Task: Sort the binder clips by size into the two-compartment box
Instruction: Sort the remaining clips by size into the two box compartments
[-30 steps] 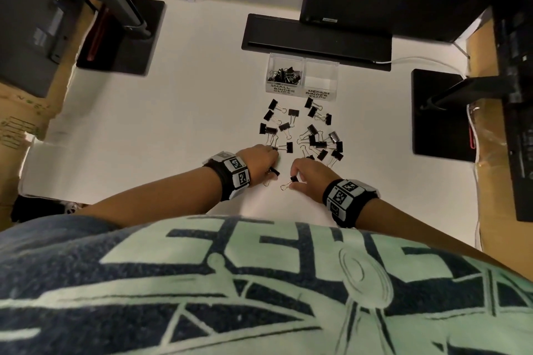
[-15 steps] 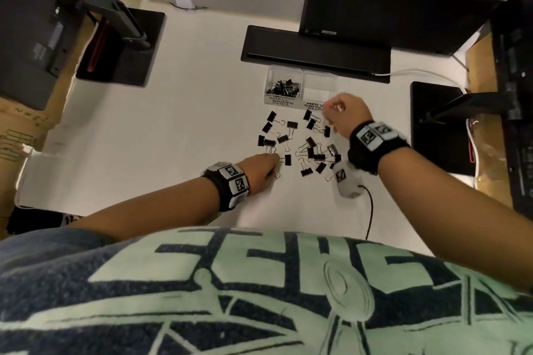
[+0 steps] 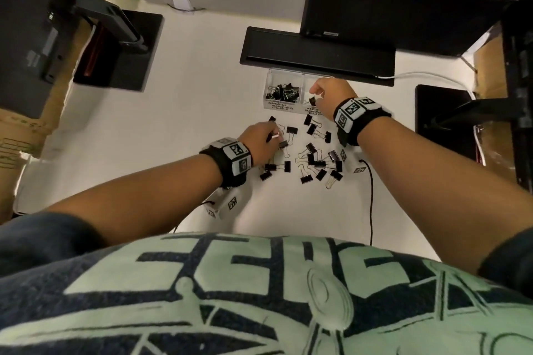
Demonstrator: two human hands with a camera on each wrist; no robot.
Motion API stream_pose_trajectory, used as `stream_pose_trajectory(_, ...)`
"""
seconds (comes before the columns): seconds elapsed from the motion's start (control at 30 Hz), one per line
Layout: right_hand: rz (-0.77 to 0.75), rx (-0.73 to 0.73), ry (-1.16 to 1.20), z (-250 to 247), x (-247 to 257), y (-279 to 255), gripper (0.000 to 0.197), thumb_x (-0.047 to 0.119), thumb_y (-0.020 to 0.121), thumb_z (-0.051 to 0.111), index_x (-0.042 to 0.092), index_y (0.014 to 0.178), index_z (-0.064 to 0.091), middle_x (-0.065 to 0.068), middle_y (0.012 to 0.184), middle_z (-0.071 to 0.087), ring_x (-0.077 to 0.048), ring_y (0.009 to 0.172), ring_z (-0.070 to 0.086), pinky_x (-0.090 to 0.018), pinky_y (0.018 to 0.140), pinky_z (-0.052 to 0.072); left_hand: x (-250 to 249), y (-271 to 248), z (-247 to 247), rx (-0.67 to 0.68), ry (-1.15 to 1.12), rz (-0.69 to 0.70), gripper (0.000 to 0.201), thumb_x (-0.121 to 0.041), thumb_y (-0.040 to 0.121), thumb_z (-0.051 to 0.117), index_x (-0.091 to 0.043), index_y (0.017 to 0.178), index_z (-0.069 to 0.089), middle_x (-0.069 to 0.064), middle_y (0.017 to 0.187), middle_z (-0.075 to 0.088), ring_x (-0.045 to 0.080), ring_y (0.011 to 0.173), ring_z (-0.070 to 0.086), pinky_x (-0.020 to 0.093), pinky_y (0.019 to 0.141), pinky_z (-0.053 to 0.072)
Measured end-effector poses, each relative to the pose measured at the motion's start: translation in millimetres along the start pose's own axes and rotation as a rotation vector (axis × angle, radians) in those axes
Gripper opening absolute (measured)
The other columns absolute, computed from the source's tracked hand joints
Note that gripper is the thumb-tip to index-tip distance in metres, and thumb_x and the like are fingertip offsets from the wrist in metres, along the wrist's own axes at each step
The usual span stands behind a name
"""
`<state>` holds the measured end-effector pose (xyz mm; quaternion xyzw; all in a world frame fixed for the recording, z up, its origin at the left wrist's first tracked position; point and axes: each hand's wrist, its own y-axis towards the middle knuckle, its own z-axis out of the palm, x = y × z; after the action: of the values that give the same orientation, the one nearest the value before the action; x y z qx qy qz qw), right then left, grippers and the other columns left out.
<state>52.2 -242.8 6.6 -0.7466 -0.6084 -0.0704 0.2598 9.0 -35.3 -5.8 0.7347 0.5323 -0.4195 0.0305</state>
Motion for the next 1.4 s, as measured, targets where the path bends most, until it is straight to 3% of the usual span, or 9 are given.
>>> stream_pose_trajectory(0.23, 0.128, -0.229, 0.317, -6, -23, -40, 0.027, 0.003, 0.084, 0.043, 0.015, 0.093, 0.067, -0.005, 0.1, 0.064, -0.015, 0.084, 0.055, -0.026, 0.077, 0.047, -56, 61, -20, -0.115, 0.033, 0.155, 0.019, -0.015, 0.092, 0.05, -0.011, 0.106, 0.061, 0.008, 0.109, 0.065, 0.022, 0.098, 0.061, 0.028, 0.082, 0.047)
stream_pose_trajectory(0.4, 0.221, 0.01, 0.258, 22, -49, -75, 0.025, 0.006, 0.083, 0.041, 0.019, 0.085, 0.063, -0.003, 0.101, 0.066, -0.02, 0.09, 0.06, -0.026, 0.077, 0.047, -83, 98, -20, -0.134, 0.166, 0.169, 0.02, -0.015, 0.093, 0.052, -0.013, 0.111, 0.061, 0.009, 0.118, 0.062, 0.025, 0.105, 0.061, 0.029, 0.086, 0.047)
stream_pose_trajectory(0.5, 0.218, 0.096, 0.22, 35, -58, -90, 0.014, 0.011, 0.085, 0.056, 0.015, 0.097, 0.062, 0.001, 0.096, 0.057, -0.017, 0.088, 0.055, -0.029, 0.079, 0.047, -88, 109, -17, -0.112, 0.248, 0.15, 0.024, -0.014, 0.093, 0.053, -0.011, 0.116, 0.059, 0.012, 0.123, 0.059, 0.028, 0.108, 0.06, 0.031, 0.089, 0.048)
stream_pose_trajectory(0.57, 0.191, 0.12, 0.205, 40, -62, -96, 0.024, 0.017, 0.085, 0.064, 0.015, 0.108, 0.059, 0.004, 0.097, 0.049, -0.012, 0.086, 0.049, -0.026, 0.079, 0.043, -88, 112, -14, -0.09, 0.284, 0.145, 0.028, -0.013, 0.093, 0.053, -0.013, 0.12, 0.057, 0.012, 0.126, 0.057, 0.028, 0.109, 0.059, 0.029, 0.084, 0.047)
stream_pose_trajectory(0.8, 0.156, 0.092, 0.131, 51, -63, -99, 0.026, 0.013, 0.084, 0.066, 0.011, 0.109, 0.06, 0.002, 0.096, 0.044, -0.012, 0.085, 0.045, -0.023, 0.077, 0.039, -82, 102, -5, -0.057, 0.266, 0.174, 0.042, -0.008, 0.091, 0.053, -0.016, 0.131, 0.049, 0.01, 0.135, 0.05, 0.026, 0.115, 0.056, 0.034, 0.098, 0.048)
stream_pose_trajectory(0.93, 0.153, 0.012, 0.226, 56, -64, -104, 0.021, 0.009, 0.081, 0.069, 0.012, 0.097, 0.055, 0.004, 0.088, 0.048, -0.006, 0.068, 0.045, -0.015, 0.062, 0.037, -76, 79, 3, -0.1, 0.286, 0.324, 0.035, -0.004, 0.088, 0.053, -0.013, 0.122, 0.055, 0.009, 0.125, 0.051, 0.023, 0.104, 0.058, 0.034, 0.094, 0.051)
stream_pose_trajectory(1.1, 0.207, -0.032, 0.376, 53, -68, -110, 0.02, 0.007, 0.078, 0.069, 0.017, 0.079, 0.052, 0.007, 0.065, 0.049, -0.008, 0.058, 0.045, -0.022, 0.061, 0.041, -52, 52, 41, 0.088, 0.378, 0.395, 0.03, 0.001, 0.085, 0.054, -0.011, 0.111, 0.061, 0.007, 0.117, 0.057, 0.024, 0.108, 0.057, 0.036, 0.094, 0.051)
stream_pose_trajectory(1.3, 0.324, -0.093, 0.585, 42, -78, -114, 0.026, 0.008, 0.085, 0.057, 0.024, 0.106, 0.055, 0.002, 0.073, 0.051, -0.013, 0.065, 0.051, -0.023, 0.062, 0.045, -34, 42, 63, 0.188, 0.404, 0.313, 0.041, 0.001, 0.084, 0.054, -0.008, 0.123, 0.056, 0.013, 0.125, 0.053, 0.031, 0.115, 0.053, 0.043, 0.099, 0.046)
stream_pose_trajectory(1.4, 0.314, -0.037, 0.537, 42, -83, -117, 0.029, 0.002, 0.09, 0.044, 0.021, 0.1, 0.064, -0.004, 0.083, 0.058, -0.02, 0.071, 0.057, -0.026, 0.064, 0.047, -33, 41, 64, 0.169, 0.414, 0.297, 0.036, -0.001, 0.086, 0.054, -0.008, 0.121, 0.056, 0.015, 0.123, 0.05, 0.032, 0.112, 0.053, 0.041, 0.095, 0.047)
